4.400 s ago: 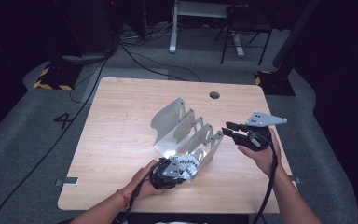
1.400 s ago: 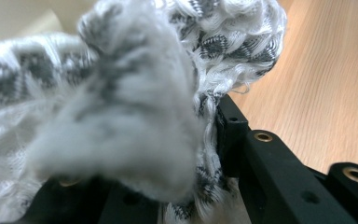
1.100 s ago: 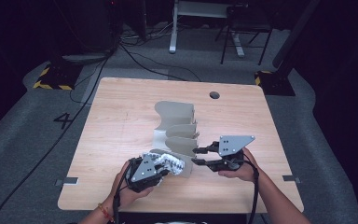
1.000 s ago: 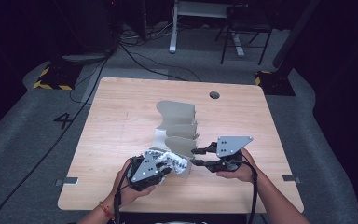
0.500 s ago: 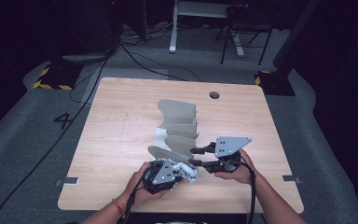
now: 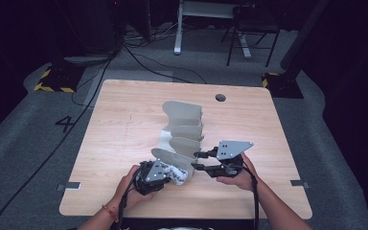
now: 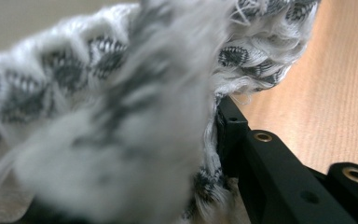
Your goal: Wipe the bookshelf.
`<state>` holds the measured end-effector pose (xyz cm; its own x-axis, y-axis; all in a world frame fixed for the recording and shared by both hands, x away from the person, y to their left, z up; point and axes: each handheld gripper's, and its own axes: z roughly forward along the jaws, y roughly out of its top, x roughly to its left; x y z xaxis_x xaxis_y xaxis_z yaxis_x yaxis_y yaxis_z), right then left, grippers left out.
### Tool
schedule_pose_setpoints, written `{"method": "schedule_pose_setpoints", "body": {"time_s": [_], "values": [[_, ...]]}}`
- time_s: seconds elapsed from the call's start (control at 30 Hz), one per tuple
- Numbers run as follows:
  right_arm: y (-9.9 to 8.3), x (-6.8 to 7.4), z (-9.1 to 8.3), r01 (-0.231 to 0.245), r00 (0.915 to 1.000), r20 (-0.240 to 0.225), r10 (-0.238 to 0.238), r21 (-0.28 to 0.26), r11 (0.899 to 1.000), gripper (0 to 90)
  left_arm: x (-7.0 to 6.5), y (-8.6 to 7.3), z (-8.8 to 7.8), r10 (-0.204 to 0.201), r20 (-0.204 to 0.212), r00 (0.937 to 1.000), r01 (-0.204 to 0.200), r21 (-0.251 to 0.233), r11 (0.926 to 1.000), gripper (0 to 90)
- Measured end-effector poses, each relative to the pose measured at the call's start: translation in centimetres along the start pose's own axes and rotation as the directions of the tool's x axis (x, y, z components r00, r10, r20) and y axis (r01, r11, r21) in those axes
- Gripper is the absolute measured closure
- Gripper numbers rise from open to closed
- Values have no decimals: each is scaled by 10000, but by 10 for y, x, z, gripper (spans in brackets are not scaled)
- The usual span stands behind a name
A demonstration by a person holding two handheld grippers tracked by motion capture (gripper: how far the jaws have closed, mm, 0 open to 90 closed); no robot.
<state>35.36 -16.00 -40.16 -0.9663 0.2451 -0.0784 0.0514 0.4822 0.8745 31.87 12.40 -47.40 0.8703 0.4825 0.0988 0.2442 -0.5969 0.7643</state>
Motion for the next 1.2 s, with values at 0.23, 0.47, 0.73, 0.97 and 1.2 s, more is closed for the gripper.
{"method": "schedule_pose_setpoints", "body": {"time_s": [0.23,0.47,0.73,0.97,1.2], "values": [[-1,-1,1,-127,9999,62,128,-137,9998,636,7,13,-33,-73,-771,9970,-41,-1471,9891,754],[0,2,2,-165,9997,182,166,-86,9998,638,-1,34,-44,122,-861,9962,-358,-2785,9598,753],[0,2,2,-155,9996,231,157,-82,9998,640,-15,37,-11,803,130,9967,-746,-2469,9662,755],[0,3,2,-104,9996,257,106,-77,9999,641,-21,20,26,993,792,9919,-944,-639,9935,756],[-1,3,1,-155,9996,237,158,-145,9998,641,-9,7,23,337,556,9979,-341,58,9994,753]]}}
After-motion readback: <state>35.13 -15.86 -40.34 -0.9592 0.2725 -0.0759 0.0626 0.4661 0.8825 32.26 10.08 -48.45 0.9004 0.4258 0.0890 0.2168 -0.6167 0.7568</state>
